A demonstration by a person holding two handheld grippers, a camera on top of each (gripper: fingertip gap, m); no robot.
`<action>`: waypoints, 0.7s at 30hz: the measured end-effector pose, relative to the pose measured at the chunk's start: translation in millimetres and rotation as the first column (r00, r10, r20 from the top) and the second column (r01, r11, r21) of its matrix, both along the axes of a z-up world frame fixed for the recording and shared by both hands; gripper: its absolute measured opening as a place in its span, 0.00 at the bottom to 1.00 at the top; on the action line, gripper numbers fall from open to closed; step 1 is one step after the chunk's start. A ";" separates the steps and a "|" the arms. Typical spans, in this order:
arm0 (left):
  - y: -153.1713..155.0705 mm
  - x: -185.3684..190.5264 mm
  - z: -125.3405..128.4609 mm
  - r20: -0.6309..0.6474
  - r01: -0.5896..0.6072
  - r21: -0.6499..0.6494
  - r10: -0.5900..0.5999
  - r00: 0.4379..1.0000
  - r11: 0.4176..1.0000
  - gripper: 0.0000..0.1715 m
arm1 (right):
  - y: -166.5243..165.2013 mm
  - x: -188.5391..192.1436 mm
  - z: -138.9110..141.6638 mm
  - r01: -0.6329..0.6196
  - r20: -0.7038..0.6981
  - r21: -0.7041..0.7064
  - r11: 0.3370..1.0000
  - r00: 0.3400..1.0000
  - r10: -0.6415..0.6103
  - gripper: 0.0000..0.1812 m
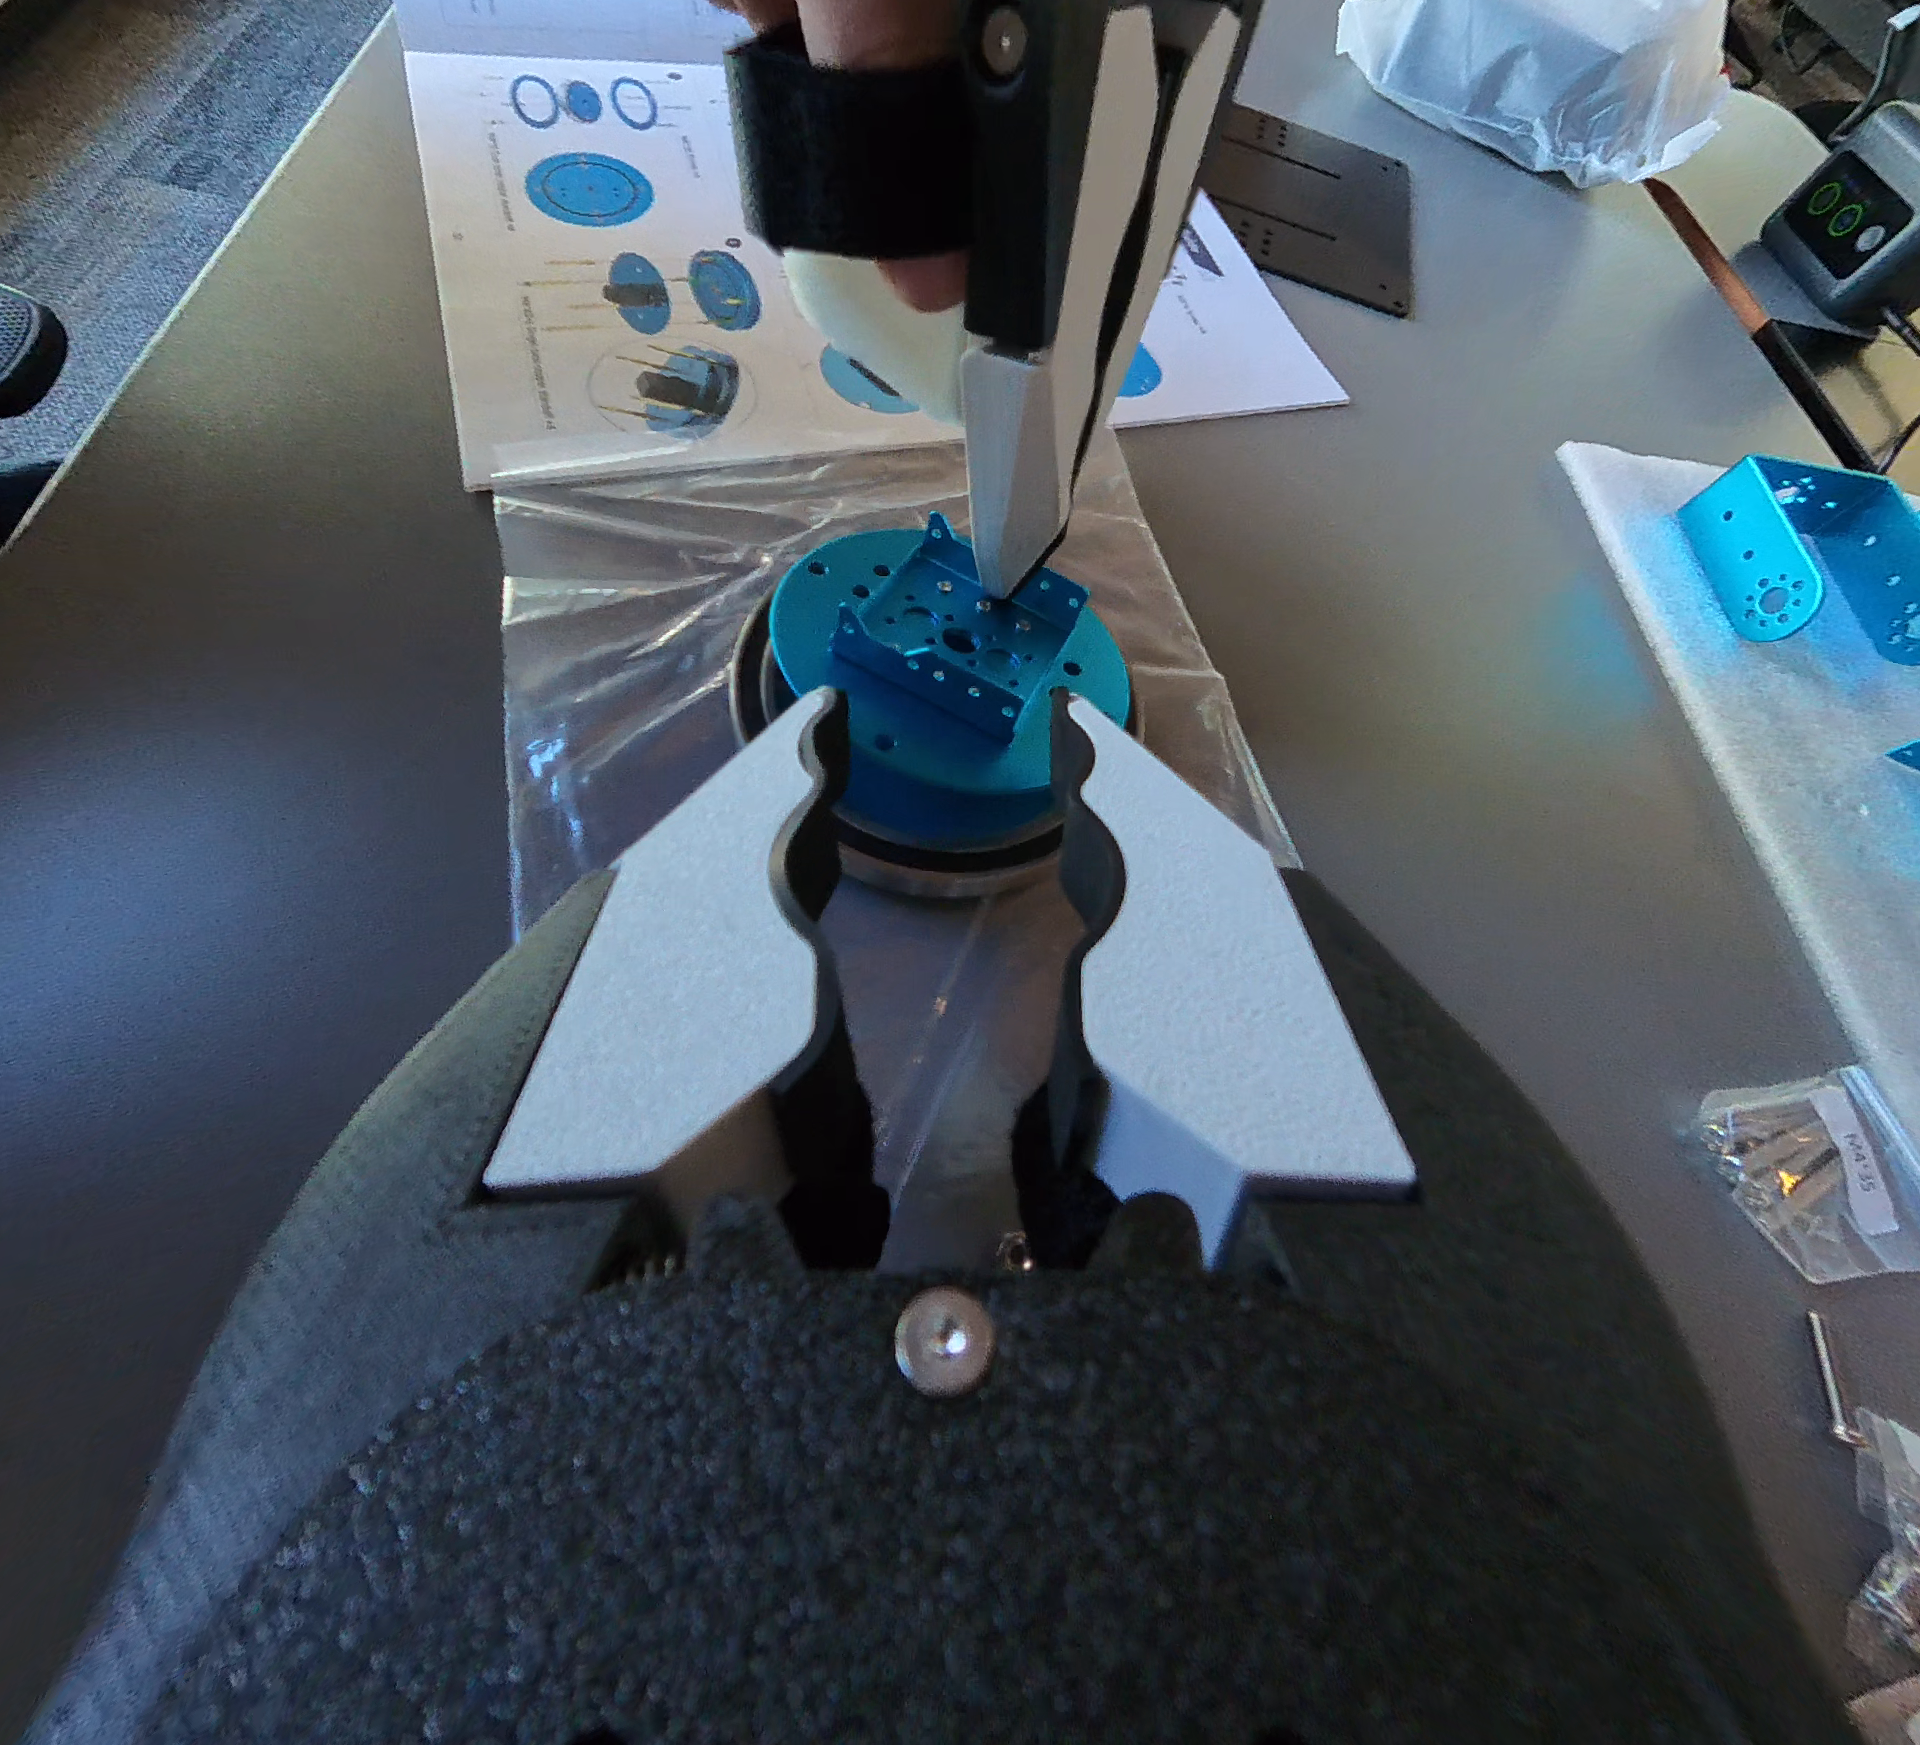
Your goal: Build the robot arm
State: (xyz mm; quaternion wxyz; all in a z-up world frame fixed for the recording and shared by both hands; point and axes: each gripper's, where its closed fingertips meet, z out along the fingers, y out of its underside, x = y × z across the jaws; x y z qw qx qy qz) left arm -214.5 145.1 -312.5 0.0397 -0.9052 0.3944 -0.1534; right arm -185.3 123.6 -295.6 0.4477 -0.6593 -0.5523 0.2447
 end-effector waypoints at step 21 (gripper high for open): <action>-3.8 3.2 -0.7 0.000 -0.037 0.032 0.037 0.999 0.999 0.00 | -3.3 -7.5 -14.9 0.023 0.060 -0.028 0.999 0.998 -0.021 0.30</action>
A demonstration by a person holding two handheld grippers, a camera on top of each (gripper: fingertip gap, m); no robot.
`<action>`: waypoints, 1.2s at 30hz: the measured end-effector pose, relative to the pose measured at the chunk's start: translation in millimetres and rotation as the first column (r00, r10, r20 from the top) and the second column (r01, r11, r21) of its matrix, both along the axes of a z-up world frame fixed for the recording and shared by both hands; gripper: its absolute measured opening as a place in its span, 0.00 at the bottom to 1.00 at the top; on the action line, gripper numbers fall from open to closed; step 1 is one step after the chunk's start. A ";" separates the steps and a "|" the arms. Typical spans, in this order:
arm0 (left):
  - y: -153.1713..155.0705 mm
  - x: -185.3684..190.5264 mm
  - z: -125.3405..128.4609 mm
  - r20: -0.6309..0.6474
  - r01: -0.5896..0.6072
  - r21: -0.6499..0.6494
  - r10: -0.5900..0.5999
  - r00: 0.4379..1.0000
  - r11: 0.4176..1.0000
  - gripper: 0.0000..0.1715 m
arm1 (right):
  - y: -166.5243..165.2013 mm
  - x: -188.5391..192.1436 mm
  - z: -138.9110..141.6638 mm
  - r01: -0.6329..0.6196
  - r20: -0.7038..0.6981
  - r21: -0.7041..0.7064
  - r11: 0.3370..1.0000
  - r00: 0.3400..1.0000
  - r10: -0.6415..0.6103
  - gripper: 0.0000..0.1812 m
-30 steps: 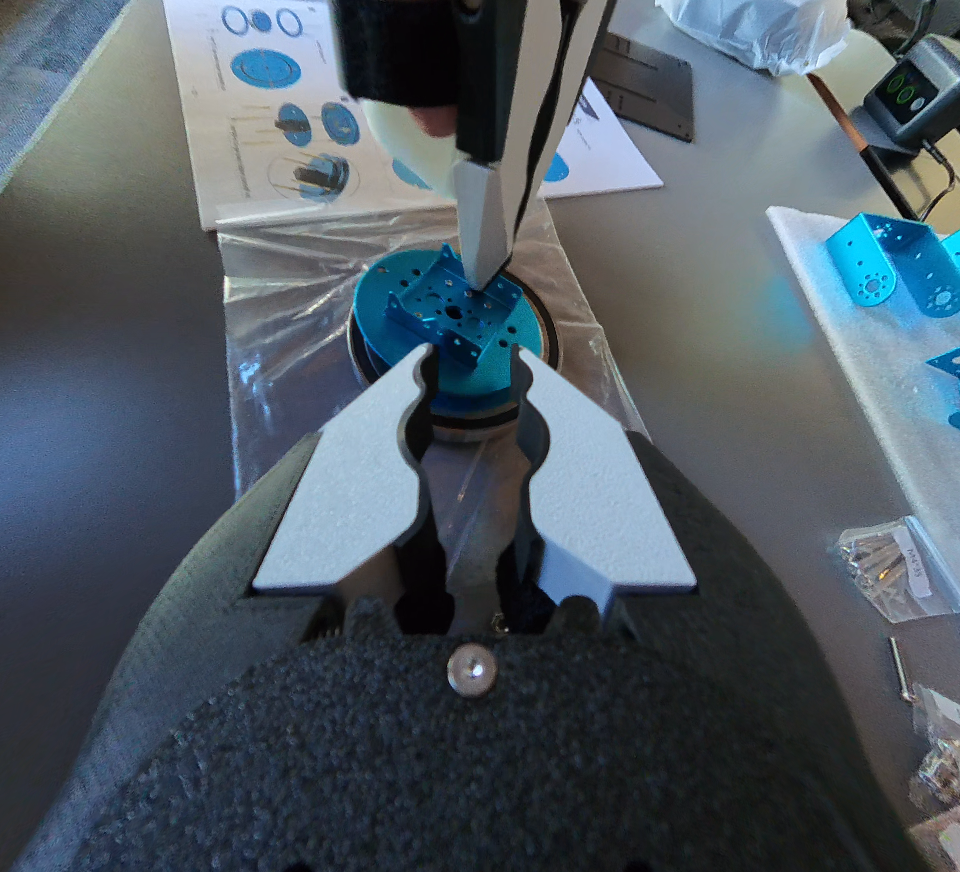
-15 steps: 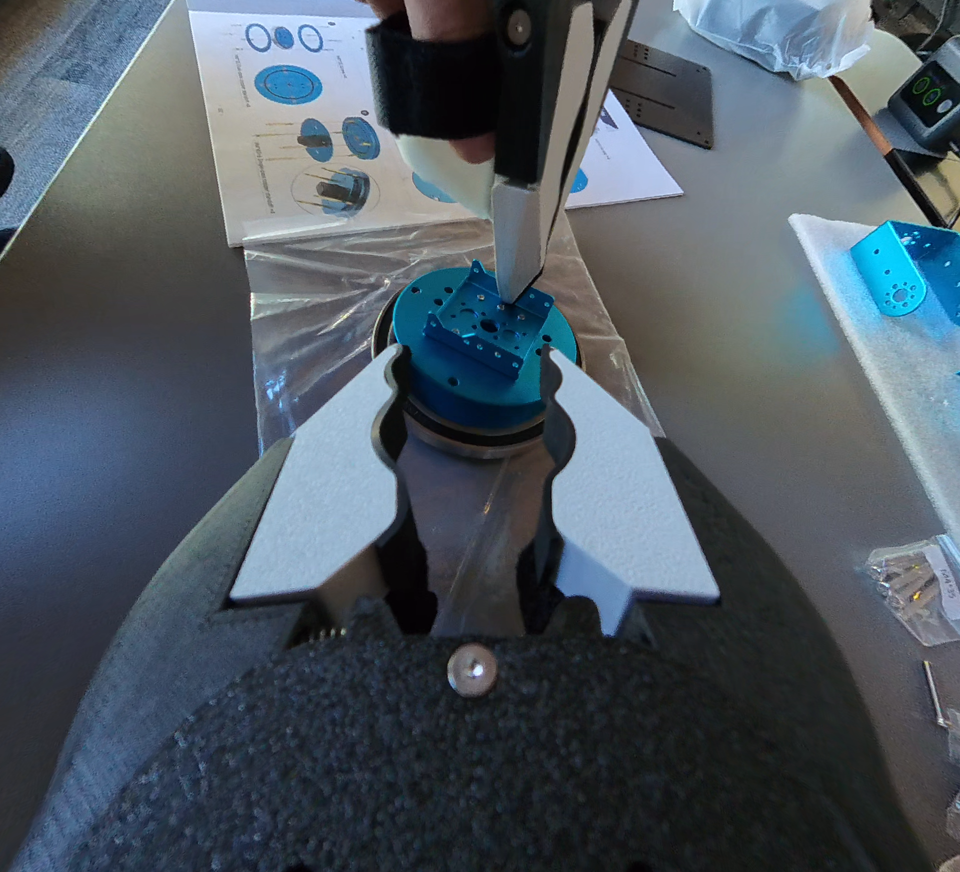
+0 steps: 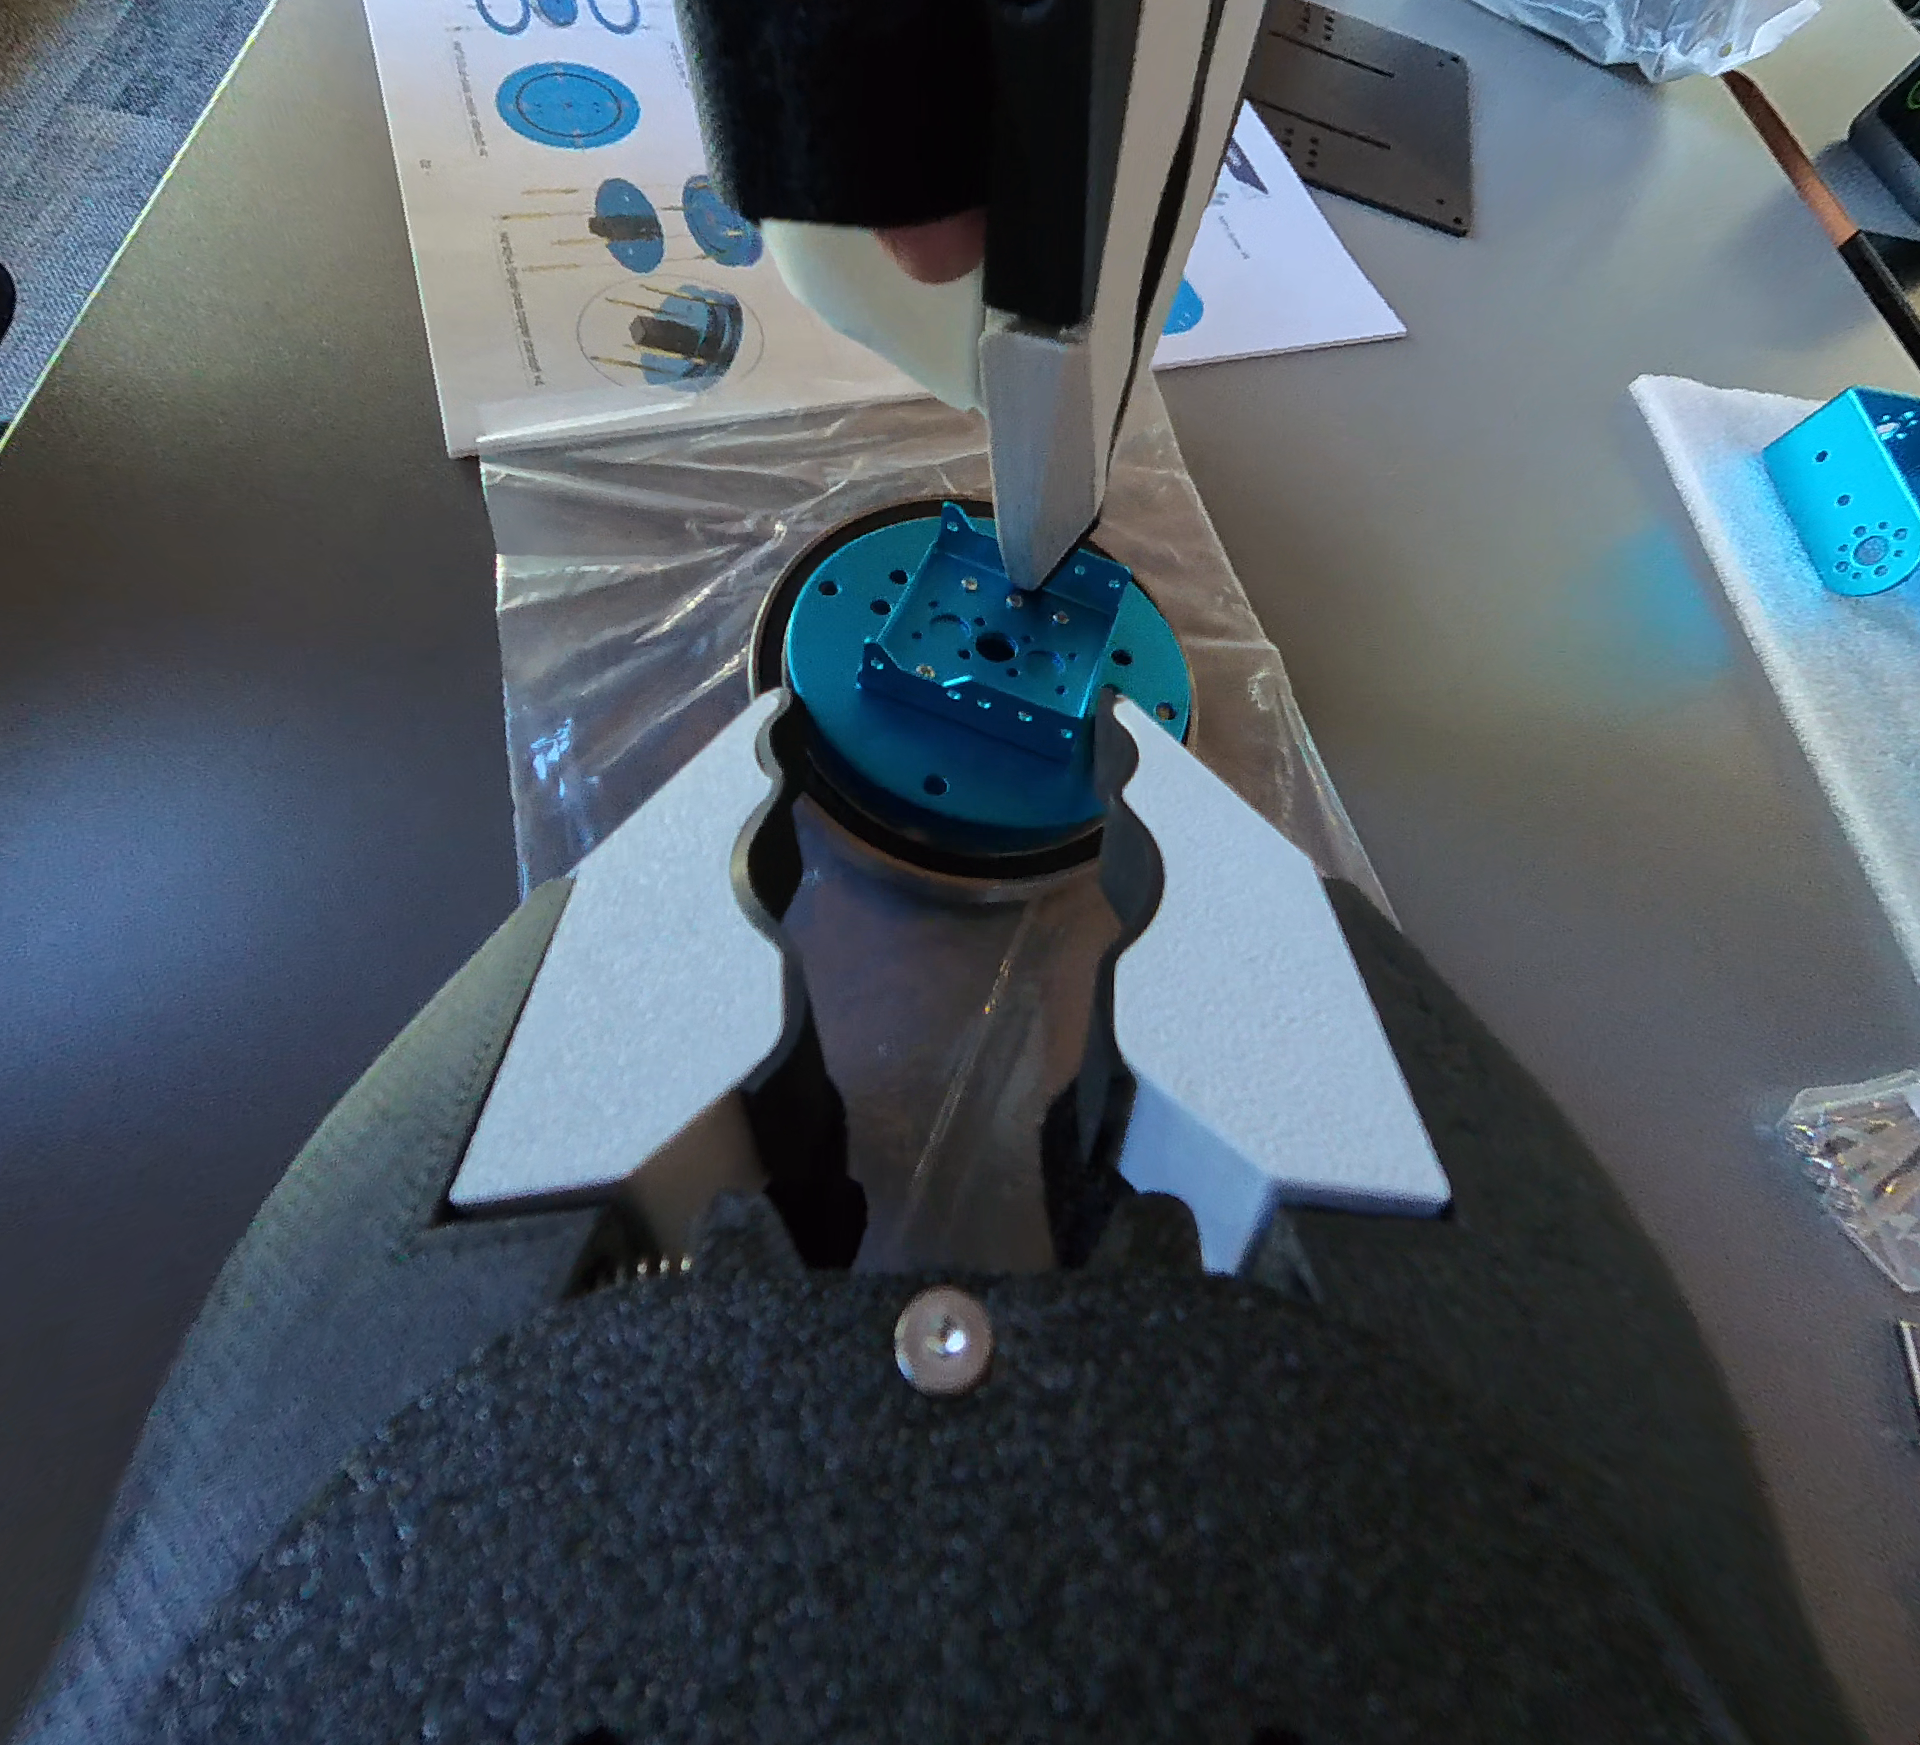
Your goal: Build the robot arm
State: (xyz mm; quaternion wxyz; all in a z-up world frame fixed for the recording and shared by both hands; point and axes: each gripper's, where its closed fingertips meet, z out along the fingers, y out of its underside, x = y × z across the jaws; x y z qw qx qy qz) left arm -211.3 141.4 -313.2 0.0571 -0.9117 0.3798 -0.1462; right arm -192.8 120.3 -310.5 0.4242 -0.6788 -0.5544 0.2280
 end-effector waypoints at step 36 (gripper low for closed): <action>-0.7 1.7 -2.4 0.014 -0.052 0.054 0.051 0.999 0.997 0.00 | 5.4 -2.6 1.2 0.093 -0.019 -0.045 0.995 0.995 -0.094 0.26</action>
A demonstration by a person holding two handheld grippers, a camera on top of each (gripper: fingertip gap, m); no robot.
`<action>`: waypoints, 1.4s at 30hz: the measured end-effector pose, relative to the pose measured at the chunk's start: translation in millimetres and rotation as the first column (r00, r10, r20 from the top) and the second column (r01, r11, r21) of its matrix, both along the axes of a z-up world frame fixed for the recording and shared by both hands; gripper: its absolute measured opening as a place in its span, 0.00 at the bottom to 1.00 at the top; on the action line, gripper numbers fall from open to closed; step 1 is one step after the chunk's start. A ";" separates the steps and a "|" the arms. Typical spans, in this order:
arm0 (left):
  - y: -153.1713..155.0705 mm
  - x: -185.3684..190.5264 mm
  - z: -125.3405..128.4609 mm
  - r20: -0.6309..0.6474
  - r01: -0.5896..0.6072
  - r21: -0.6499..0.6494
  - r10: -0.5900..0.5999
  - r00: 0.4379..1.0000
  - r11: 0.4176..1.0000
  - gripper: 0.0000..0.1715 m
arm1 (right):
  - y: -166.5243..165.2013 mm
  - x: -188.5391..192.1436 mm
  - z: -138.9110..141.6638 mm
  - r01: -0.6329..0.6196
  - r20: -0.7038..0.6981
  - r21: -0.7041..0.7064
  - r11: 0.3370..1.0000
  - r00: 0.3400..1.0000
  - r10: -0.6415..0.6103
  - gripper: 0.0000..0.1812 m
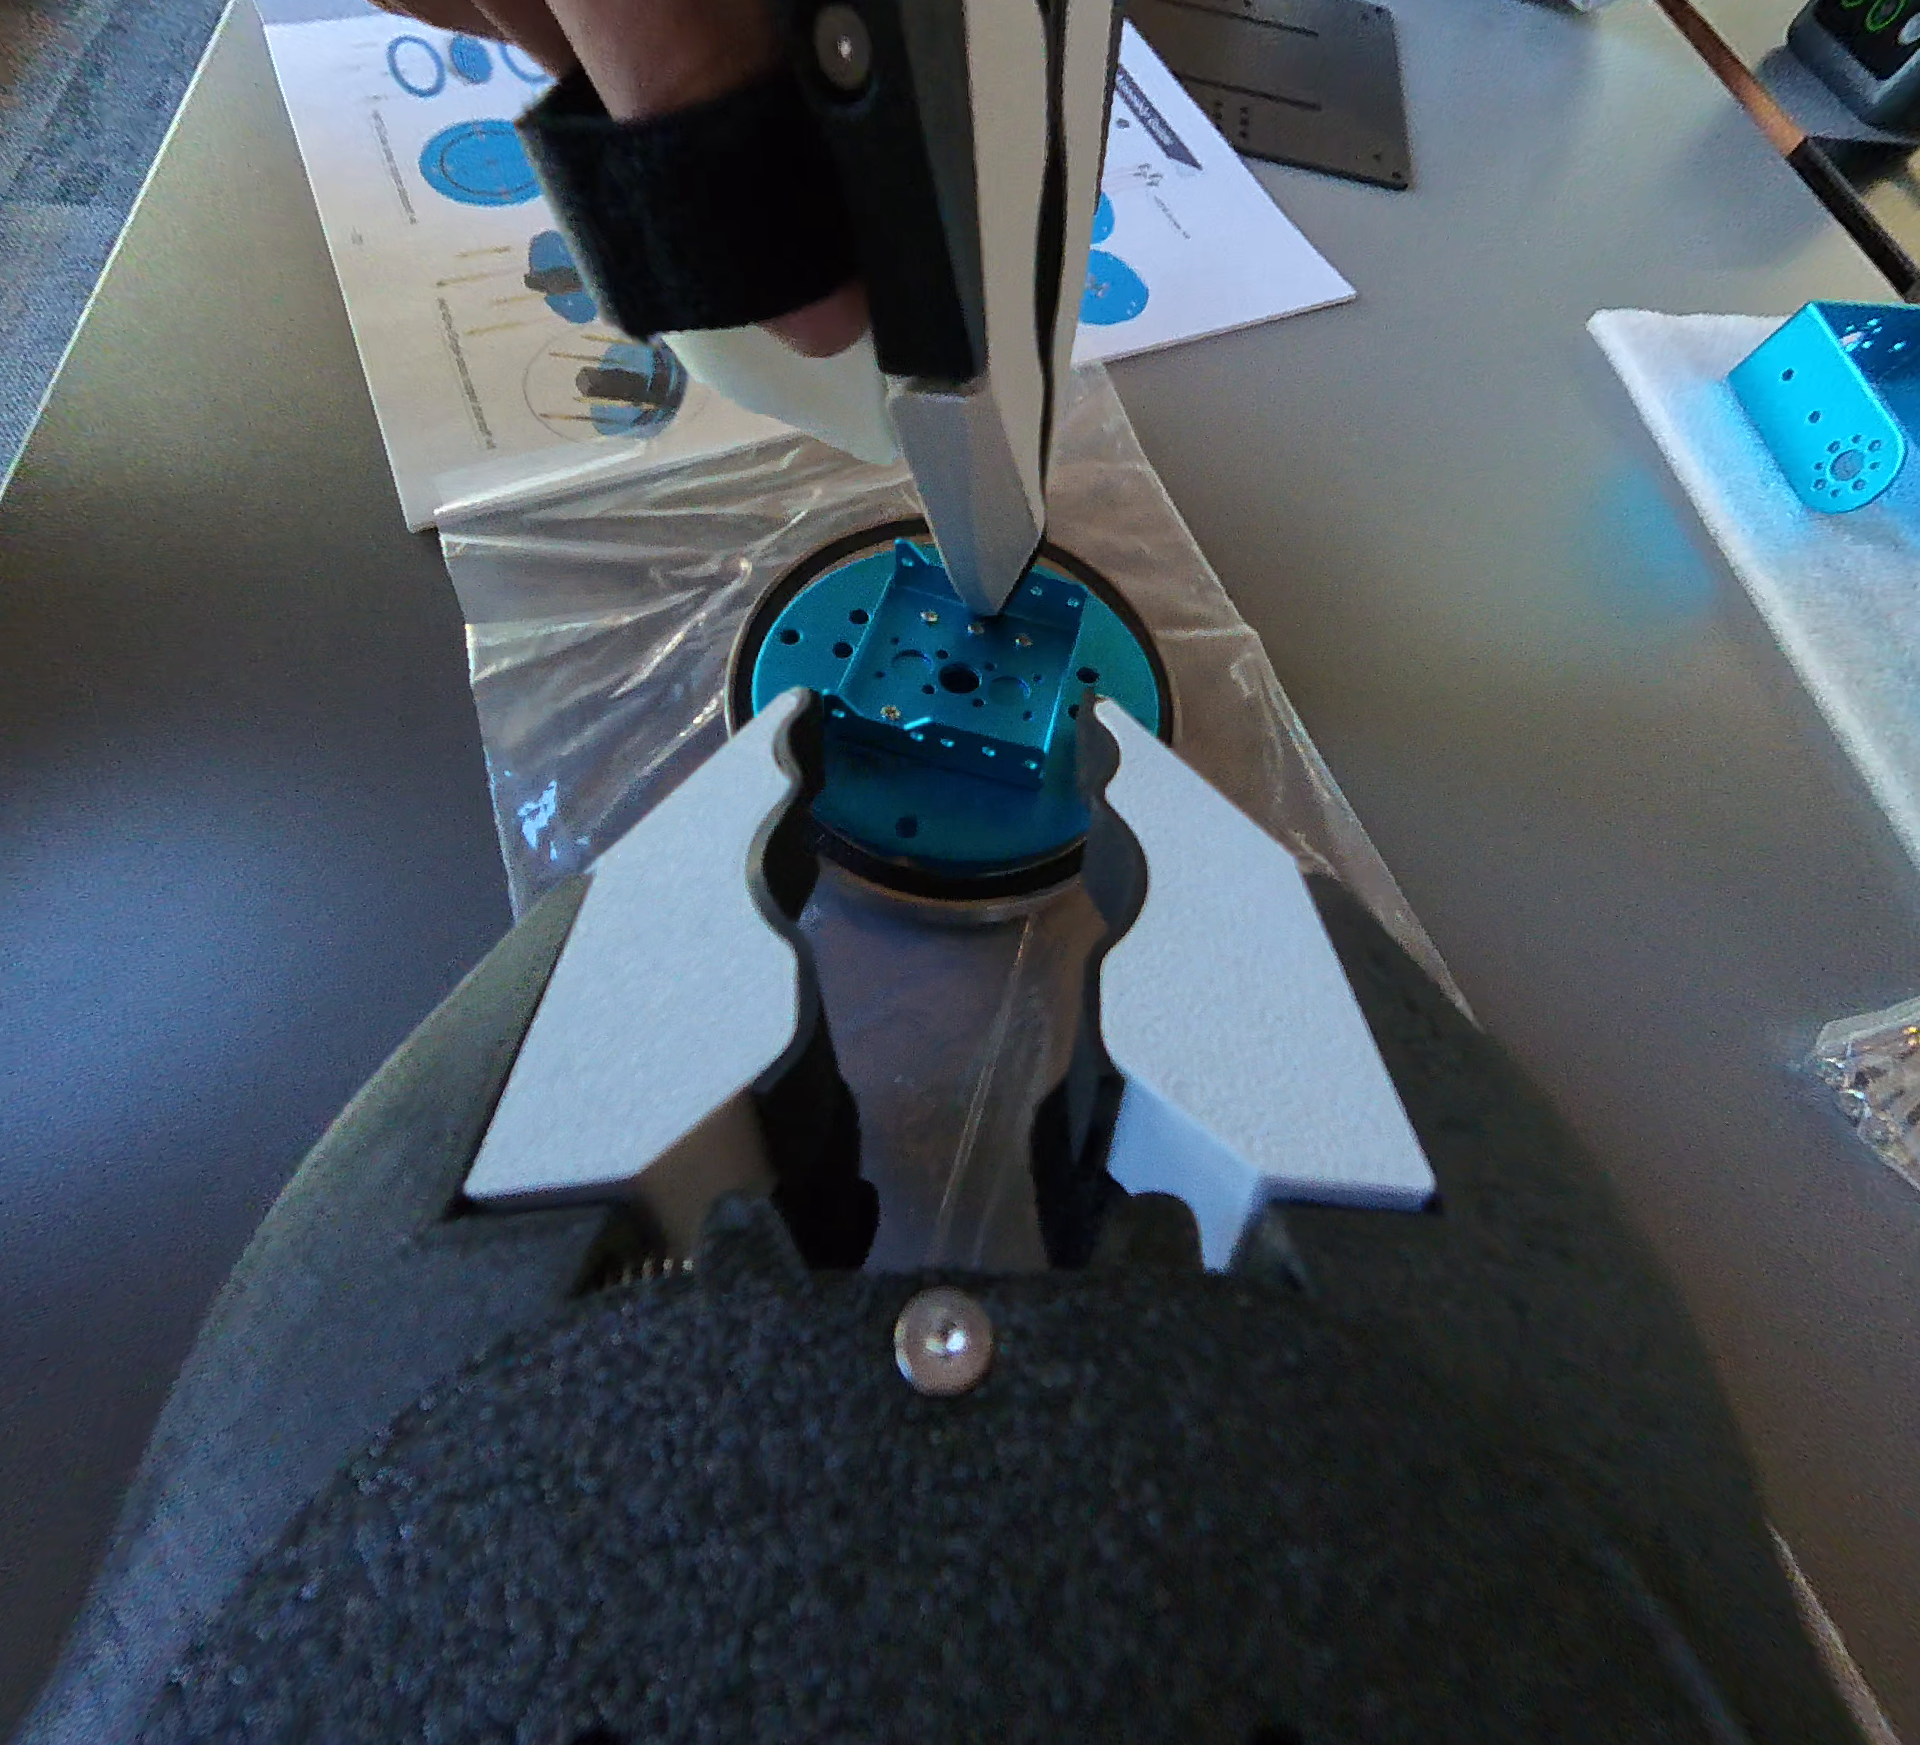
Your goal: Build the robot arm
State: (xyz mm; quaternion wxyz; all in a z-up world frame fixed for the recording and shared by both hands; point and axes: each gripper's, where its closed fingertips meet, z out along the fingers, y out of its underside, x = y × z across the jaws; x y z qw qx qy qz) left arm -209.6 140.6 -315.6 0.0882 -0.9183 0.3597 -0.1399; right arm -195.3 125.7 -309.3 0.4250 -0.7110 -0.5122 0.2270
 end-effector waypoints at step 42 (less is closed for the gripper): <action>-2.5 -3.9 -3.7 -0.030 0.077 -0.006 -0.077 0.997 0.997 0.01 | -0.6 0.5 -5.1 -0.018 0.037 0.028 0.999 0.999 0.017 0.23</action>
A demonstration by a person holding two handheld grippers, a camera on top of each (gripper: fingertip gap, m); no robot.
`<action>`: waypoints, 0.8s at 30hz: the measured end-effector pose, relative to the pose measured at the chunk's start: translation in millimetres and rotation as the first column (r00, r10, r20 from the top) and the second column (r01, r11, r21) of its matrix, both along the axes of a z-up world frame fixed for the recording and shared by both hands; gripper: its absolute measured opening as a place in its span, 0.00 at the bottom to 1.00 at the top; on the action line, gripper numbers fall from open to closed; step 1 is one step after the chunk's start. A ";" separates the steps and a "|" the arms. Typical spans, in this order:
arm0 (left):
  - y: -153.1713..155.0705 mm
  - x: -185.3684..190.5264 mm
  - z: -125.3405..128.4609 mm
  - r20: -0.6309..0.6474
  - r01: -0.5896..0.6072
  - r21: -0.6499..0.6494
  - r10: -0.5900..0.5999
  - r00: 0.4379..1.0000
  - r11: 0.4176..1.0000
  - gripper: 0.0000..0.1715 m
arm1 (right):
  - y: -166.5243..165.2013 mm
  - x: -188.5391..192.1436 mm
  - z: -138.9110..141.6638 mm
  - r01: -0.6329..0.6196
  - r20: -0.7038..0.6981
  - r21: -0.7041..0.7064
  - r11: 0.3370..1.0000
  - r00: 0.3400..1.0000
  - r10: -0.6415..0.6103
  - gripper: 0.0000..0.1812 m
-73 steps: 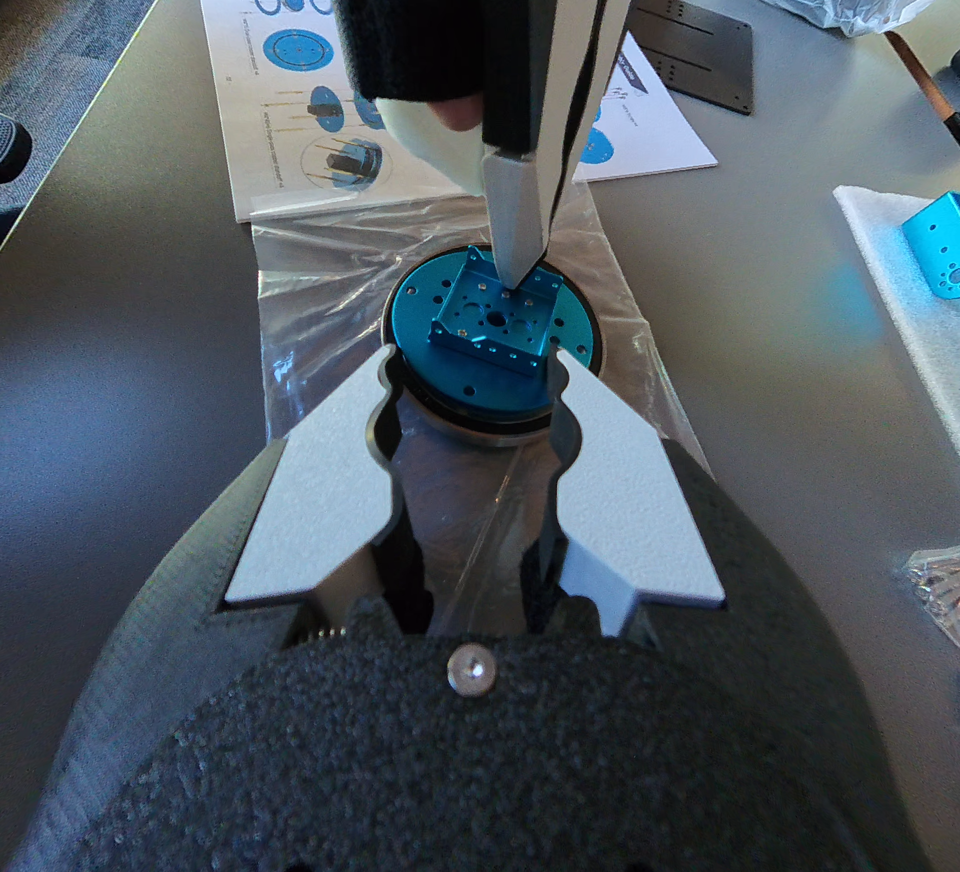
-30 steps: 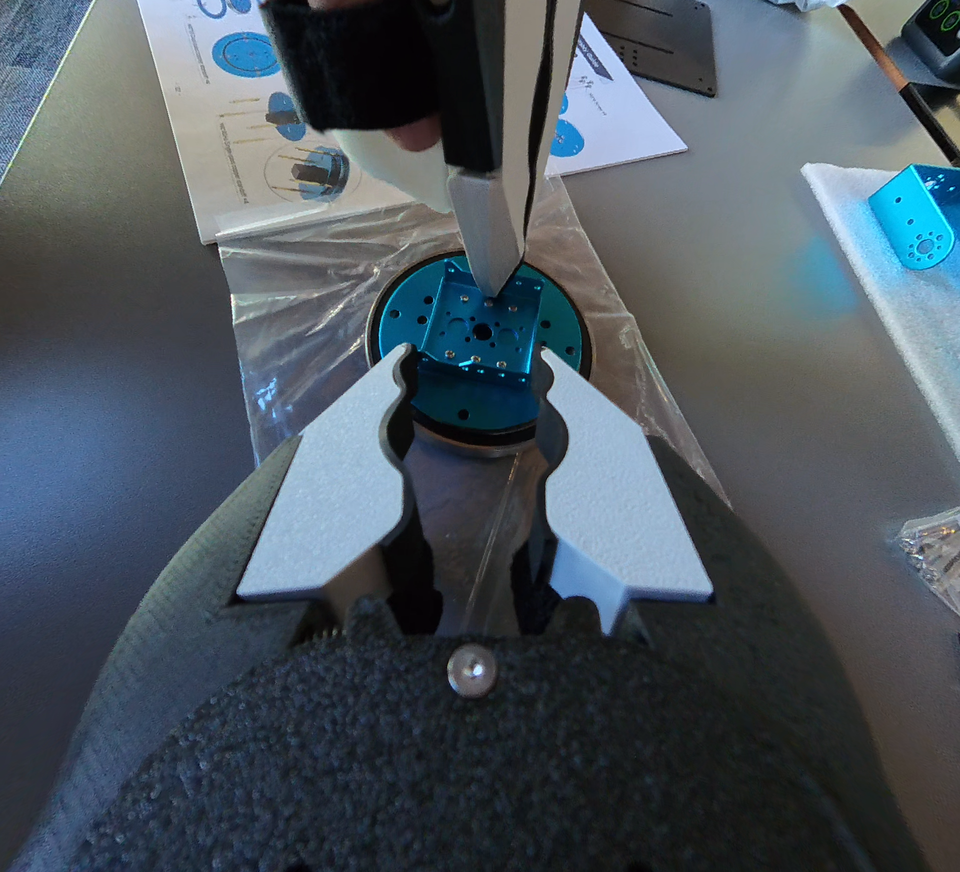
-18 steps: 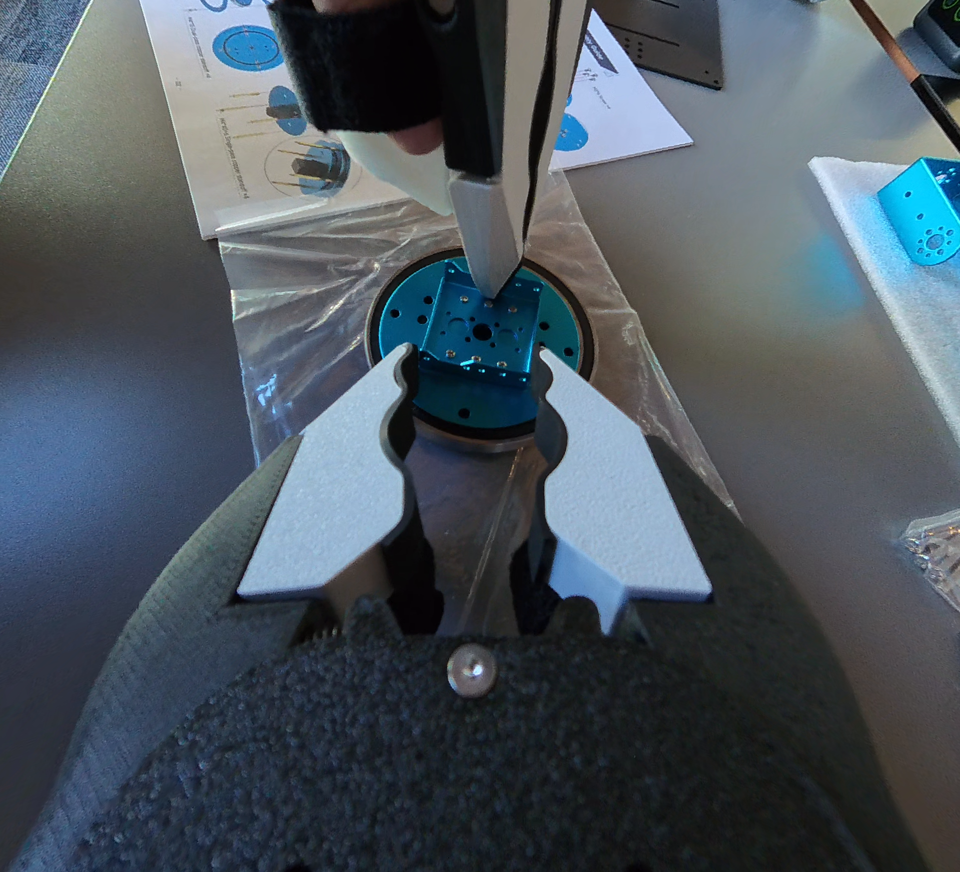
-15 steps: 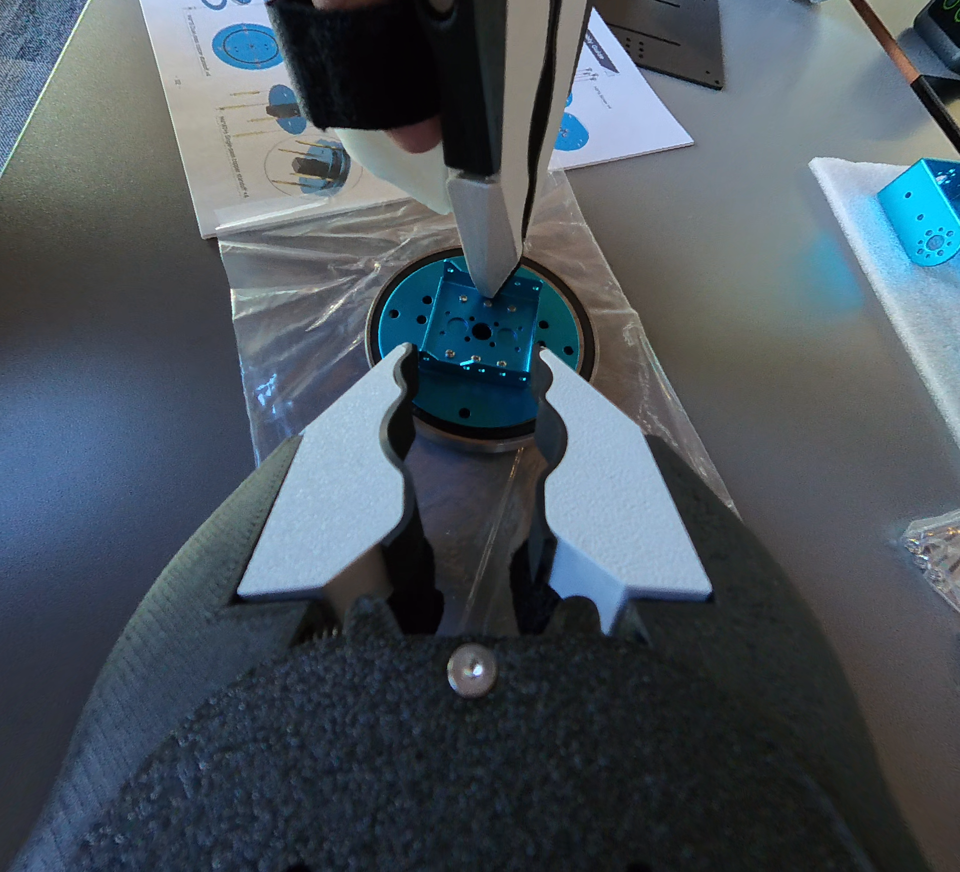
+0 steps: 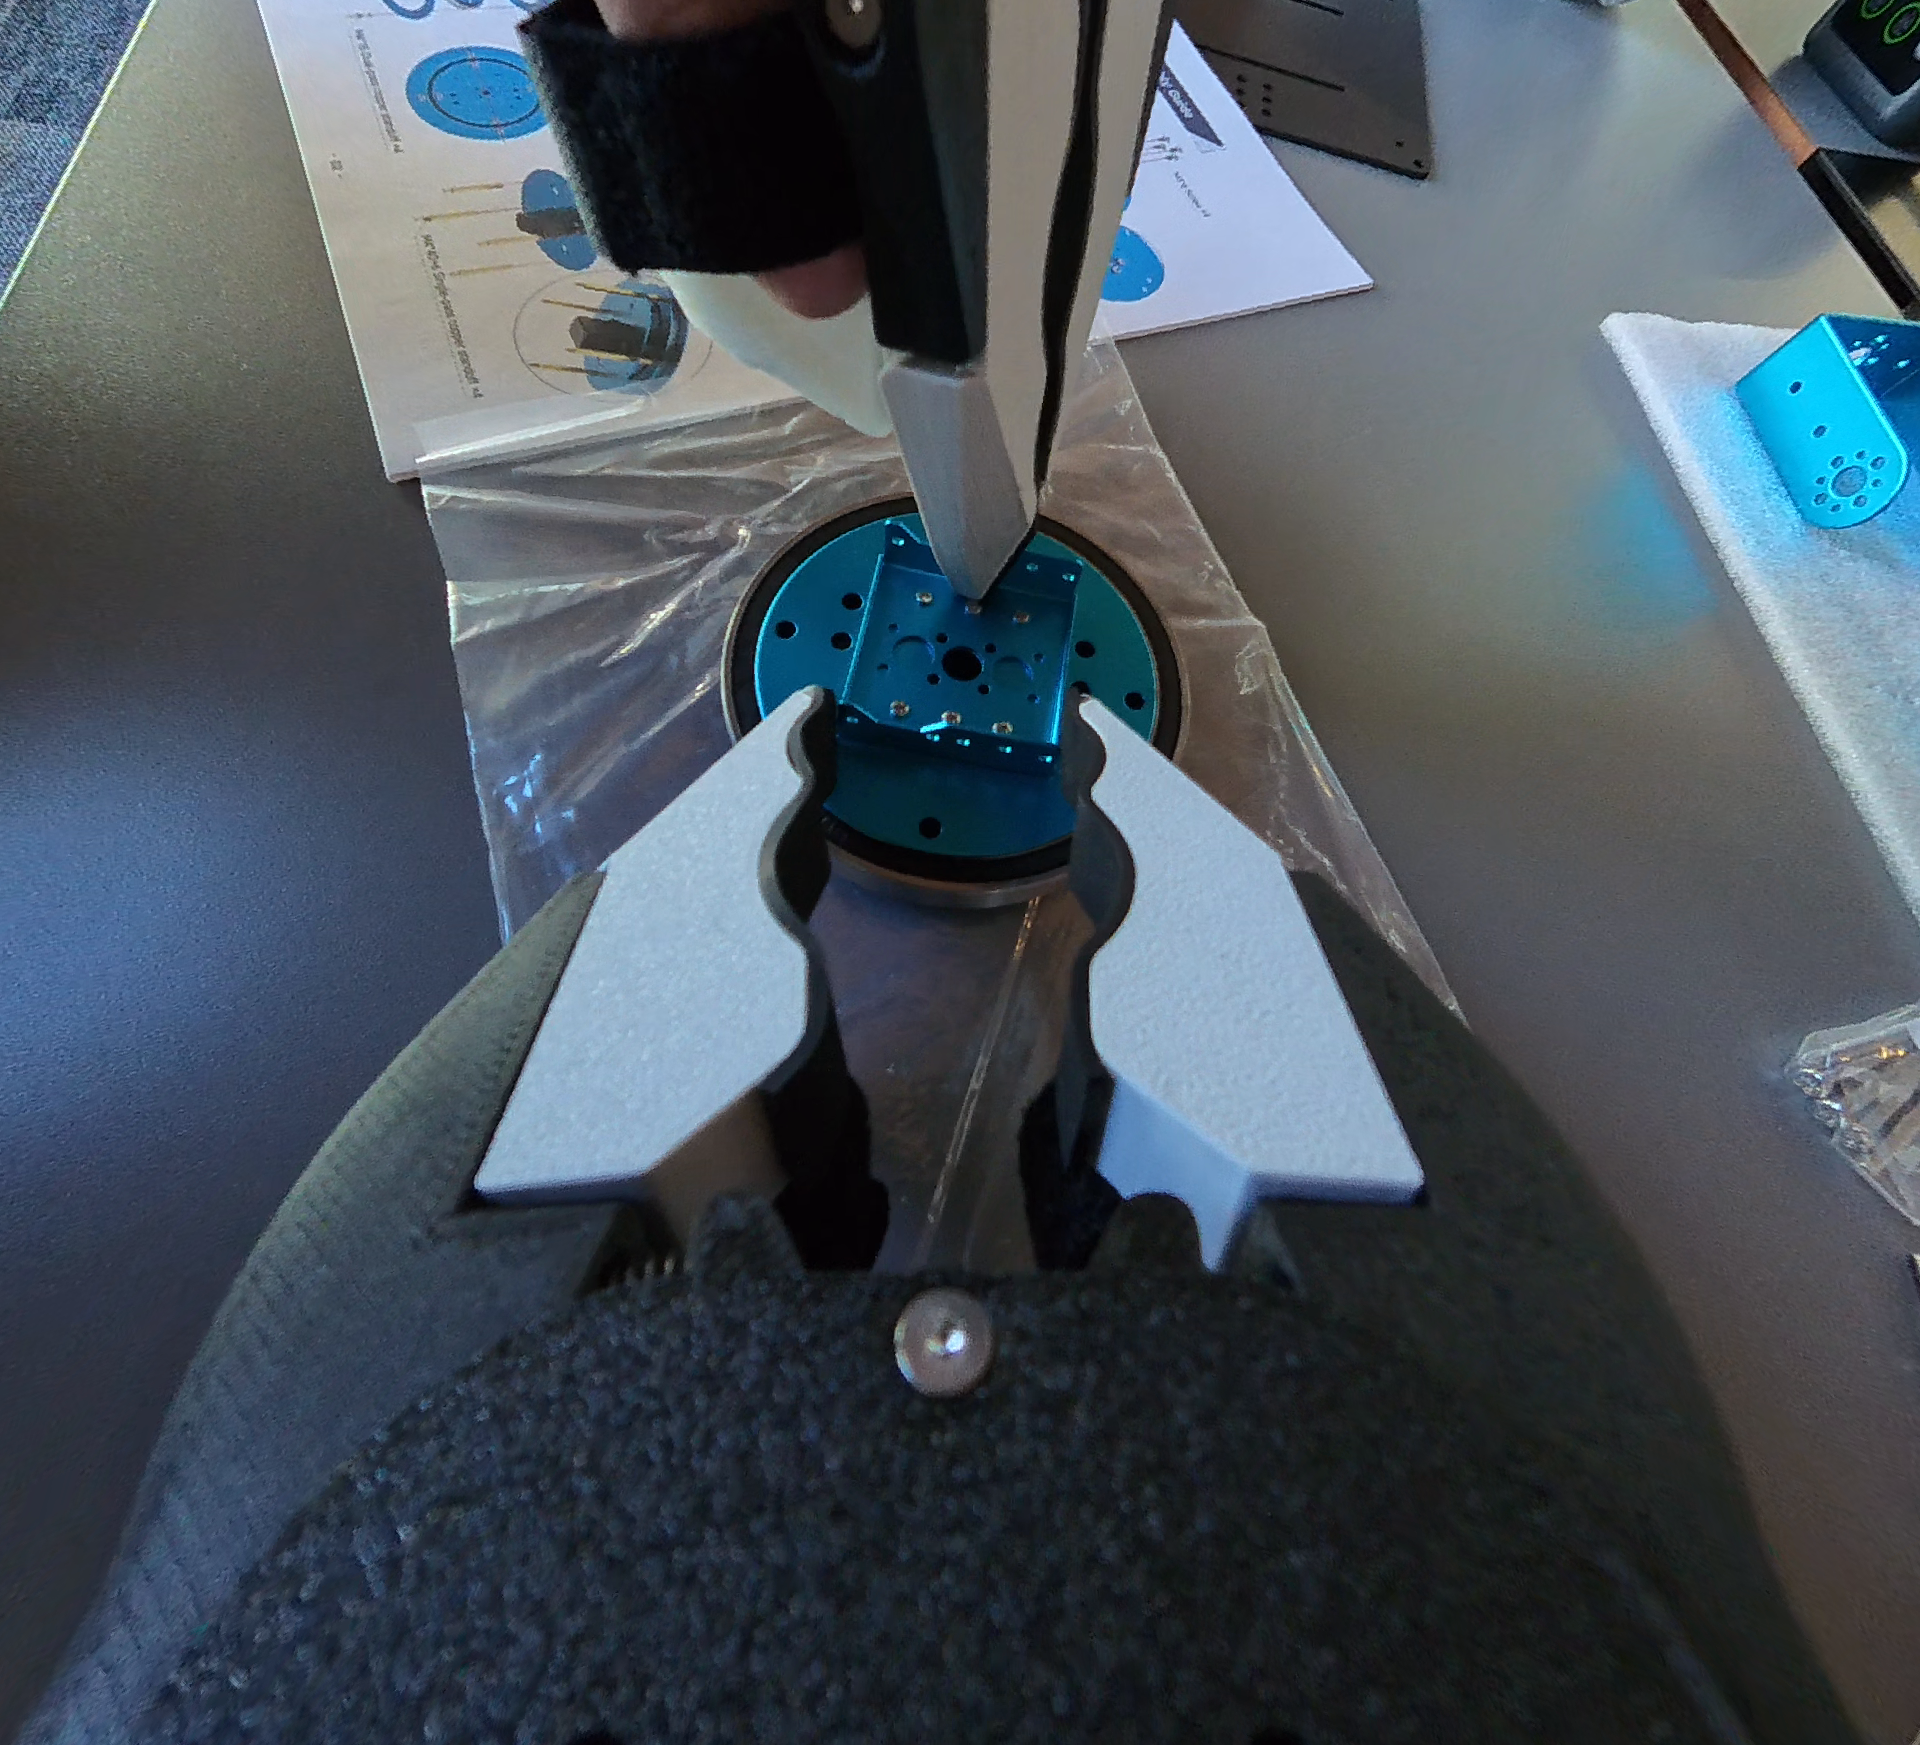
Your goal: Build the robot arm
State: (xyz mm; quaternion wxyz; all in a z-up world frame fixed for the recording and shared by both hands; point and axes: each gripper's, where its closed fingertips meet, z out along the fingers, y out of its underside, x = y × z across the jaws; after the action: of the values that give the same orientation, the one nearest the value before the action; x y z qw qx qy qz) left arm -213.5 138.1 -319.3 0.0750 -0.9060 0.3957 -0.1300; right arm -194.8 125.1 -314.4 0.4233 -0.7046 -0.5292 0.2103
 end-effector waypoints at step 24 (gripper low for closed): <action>4.3 0.3 11.0 0.054 -0.007 0.016 0.007 0.999 1.000 0.14 | 0.8 0.6 1.9 0.002 -0.014 0.000 1.000 1.000 -0.002 0.24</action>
State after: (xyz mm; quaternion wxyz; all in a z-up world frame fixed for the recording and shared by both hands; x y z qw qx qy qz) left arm -213.3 142.4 -308.3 0.0936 -0.9029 0.3914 -0.1510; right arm -194.3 125.9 -312.5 0.4273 -0.7037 -0.5255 0.2145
